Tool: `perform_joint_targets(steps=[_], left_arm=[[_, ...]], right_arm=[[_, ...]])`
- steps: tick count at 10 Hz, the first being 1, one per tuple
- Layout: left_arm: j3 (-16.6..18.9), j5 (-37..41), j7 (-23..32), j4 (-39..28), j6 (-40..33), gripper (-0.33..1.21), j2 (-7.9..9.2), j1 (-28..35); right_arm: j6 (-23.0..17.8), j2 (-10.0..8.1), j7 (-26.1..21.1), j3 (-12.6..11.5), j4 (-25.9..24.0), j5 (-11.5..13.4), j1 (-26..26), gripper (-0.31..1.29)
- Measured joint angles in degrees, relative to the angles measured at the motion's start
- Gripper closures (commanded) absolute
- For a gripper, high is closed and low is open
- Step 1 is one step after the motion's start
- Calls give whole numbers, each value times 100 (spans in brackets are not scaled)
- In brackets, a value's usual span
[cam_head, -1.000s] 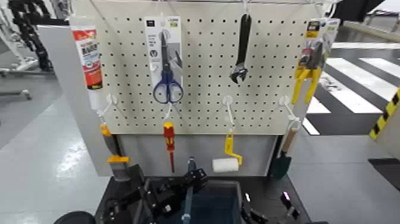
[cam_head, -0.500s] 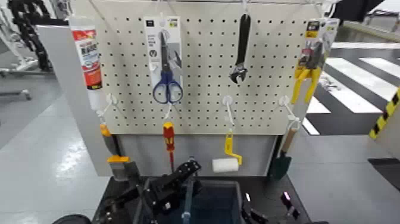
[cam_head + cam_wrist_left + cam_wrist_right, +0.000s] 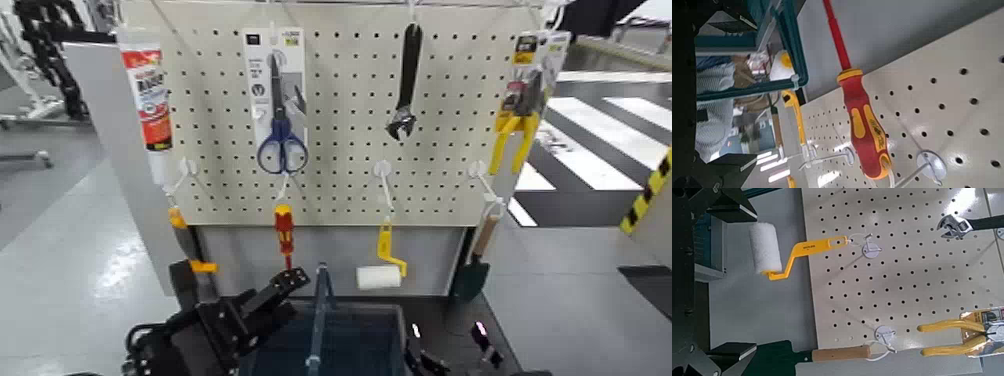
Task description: Place the crate on the table.
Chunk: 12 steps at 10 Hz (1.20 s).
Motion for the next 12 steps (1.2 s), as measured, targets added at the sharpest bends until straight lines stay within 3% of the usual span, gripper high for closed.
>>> perform_joint_targets(steps=[3, 5, 9, 12], left_arm=[[213, -2056, 10, -949, -565, 13, -7, 374], [86, -3527, -179, -1267, -1599, 13, -26, 697], [61, -5989, -110, -1360, -3682, 13, -414, 1499], [26, -6917, 460, -1224, -4938, 13, -543, 2088]], right_arm=[[11, -6, 0, -9, -8, 1, 8, 15], [3, -6, 0, -19, -10, 1, 8, 15], [-26, -14, 1, -35, -28, 1, 17, 15], [-24, -23, 9, -49, -62, 37, 34, 15]])
